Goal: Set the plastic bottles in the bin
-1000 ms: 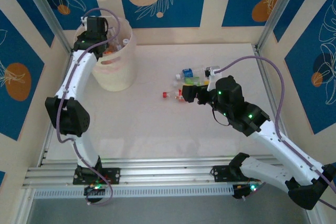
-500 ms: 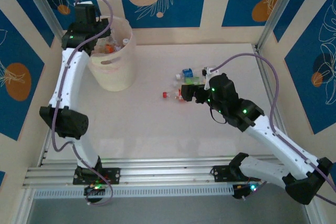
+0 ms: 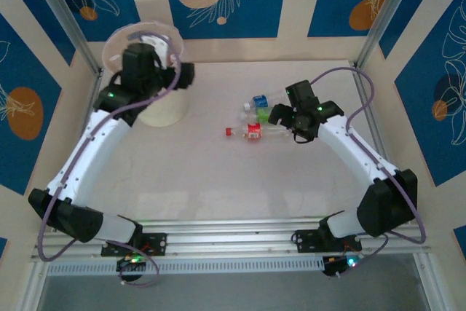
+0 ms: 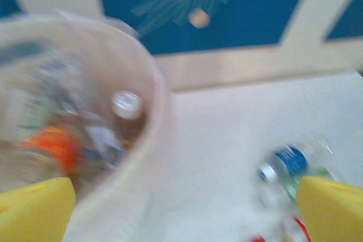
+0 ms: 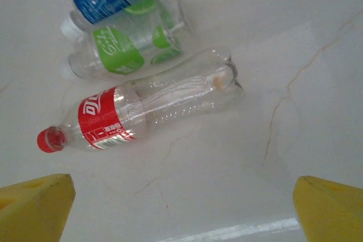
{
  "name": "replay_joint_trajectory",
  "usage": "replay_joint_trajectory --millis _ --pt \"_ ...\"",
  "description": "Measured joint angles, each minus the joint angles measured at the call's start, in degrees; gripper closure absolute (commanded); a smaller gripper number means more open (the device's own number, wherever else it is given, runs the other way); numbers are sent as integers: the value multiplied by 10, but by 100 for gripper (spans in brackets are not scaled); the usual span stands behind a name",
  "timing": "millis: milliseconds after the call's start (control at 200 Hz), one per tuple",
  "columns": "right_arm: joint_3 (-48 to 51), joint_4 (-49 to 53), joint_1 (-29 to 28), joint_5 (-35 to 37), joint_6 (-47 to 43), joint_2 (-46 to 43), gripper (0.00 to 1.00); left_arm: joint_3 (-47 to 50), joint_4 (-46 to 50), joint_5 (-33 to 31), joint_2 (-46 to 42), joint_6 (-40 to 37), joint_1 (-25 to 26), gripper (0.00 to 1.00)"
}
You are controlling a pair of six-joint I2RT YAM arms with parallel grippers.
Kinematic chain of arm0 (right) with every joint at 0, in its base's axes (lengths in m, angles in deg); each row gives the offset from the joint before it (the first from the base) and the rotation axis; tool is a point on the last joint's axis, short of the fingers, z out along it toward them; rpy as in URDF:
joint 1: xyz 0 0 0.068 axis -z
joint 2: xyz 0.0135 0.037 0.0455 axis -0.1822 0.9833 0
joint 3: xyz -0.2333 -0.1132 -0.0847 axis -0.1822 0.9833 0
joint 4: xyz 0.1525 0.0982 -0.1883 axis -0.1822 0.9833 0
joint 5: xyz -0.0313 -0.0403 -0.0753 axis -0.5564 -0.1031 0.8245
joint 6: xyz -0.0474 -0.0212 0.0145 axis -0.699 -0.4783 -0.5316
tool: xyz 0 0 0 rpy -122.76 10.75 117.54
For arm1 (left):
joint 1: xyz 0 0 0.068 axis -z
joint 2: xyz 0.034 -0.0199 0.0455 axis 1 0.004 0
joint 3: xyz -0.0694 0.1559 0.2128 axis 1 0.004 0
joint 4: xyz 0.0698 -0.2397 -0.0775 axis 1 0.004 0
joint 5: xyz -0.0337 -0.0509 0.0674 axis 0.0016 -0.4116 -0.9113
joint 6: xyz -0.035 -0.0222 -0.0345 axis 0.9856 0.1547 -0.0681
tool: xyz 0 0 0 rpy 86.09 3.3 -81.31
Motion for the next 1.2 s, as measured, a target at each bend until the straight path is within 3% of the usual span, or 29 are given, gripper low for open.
replay_joint_trajectory --millis 180,360,715,1200 --pt "-21 -10 34 -50 -33 57 1 118 -53 37 3 0 78 1" --pt "-96 -16 61 -68 -53 137 0 136 -87 37 38 1 122 1" --pt "-312 5 86 -85 -33 356 0 141 -115 10 85 7 128 0" --pt "-431 20 93 -123 30 495 1 141 -118 -7 94 18 129 1"
